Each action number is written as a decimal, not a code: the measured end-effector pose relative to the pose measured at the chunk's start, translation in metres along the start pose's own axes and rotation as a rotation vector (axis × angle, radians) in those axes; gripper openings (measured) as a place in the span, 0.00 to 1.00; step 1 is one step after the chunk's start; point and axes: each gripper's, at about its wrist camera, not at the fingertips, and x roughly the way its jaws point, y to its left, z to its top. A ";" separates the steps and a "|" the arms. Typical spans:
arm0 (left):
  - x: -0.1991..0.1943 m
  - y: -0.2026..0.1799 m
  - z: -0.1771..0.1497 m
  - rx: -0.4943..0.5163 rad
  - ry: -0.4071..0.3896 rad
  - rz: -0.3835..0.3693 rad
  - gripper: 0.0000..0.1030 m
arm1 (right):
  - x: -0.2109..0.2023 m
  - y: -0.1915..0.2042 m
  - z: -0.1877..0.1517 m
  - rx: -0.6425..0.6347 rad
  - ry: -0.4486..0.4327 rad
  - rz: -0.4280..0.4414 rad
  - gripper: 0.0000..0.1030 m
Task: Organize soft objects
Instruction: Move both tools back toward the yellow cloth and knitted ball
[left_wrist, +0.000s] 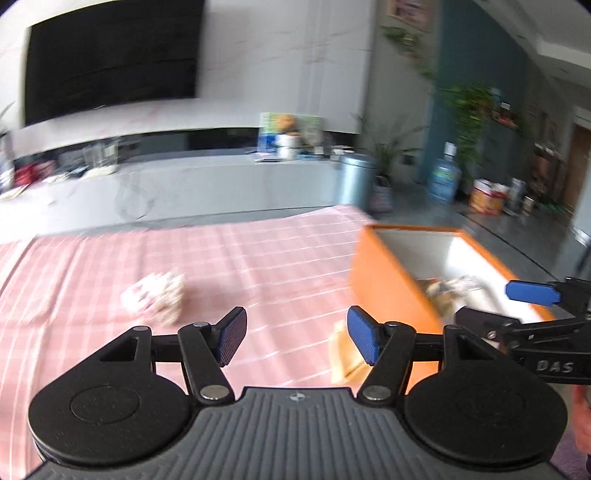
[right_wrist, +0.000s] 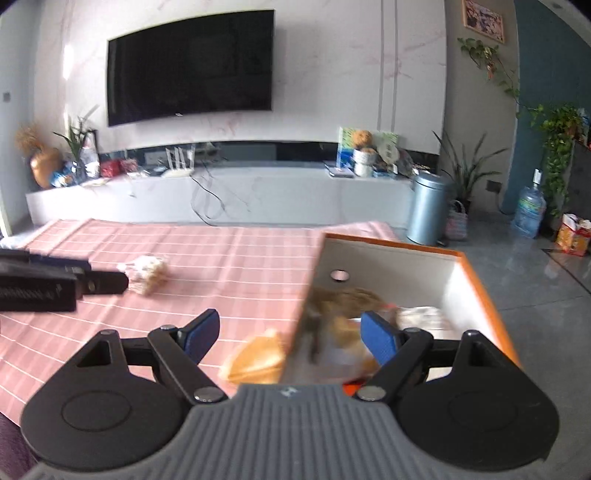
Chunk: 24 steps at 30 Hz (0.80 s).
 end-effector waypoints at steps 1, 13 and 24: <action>-0.003 0.007 -0.007 -0.019 -0.001 0.023 0.72 | 0.002 0.011 -0.003 -0.008 -0.001 0.013 0.80; -0.007 0.068 -0.056 -0.180 0.039 0.163 0.71 | 0.053 0.096 -0.046 -0.114 0.041 -0.072 0.68; 0.013 0.075 -0.080 -0.215 0.088 0.152 0.71 | 0.122 0.115 -0.063 -0.151 0.154 -0.260 0.53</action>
